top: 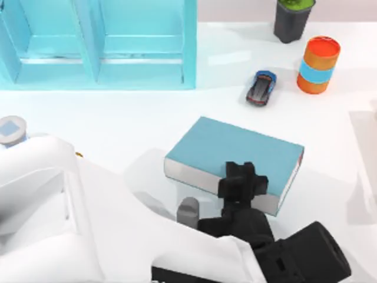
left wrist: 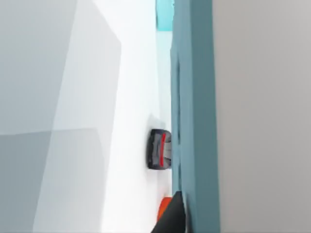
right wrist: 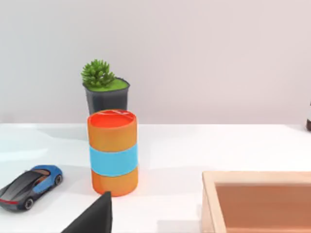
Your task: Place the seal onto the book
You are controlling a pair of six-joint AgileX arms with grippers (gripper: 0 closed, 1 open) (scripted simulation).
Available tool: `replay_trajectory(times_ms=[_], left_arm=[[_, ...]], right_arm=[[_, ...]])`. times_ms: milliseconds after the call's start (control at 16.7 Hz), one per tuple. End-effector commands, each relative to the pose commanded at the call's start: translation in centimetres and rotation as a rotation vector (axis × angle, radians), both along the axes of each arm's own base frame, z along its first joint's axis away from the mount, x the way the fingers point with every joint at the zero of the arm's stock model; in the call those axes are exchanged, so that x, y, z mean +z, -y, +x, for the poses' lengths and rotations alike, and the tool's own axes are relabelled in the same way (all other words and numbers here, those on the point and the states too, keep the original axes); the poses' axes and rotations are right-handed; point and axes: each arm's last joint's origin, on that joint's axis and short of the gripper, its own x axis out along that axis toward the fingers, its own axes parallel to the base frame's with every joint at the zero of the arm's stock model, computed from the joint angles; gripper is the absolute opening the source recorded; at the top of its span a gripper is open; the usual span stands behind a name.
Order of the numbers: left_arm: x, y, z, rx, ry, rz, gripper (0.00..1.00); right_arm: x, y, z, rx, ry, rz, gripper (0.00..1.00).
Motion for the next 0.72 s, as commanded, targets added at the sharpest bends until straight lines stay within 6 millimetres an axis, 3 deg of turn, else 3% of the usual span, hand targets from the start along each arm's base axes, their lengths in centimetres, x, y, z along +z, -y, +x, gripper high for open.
replay_trajectory(times_ms=[60,720], left_arm=[[0.00,0.00,0.00,0.000,0.000,0.000,0.00],[0.00,0.00,0.00,0.000,0.000,0.000,0.83]], right_arm=[[0.00,0.00,0.00,0.000,0.000,0.000,1.00],[0.00,0.00,0.00,0.000,0.000,0.000,1.00]])
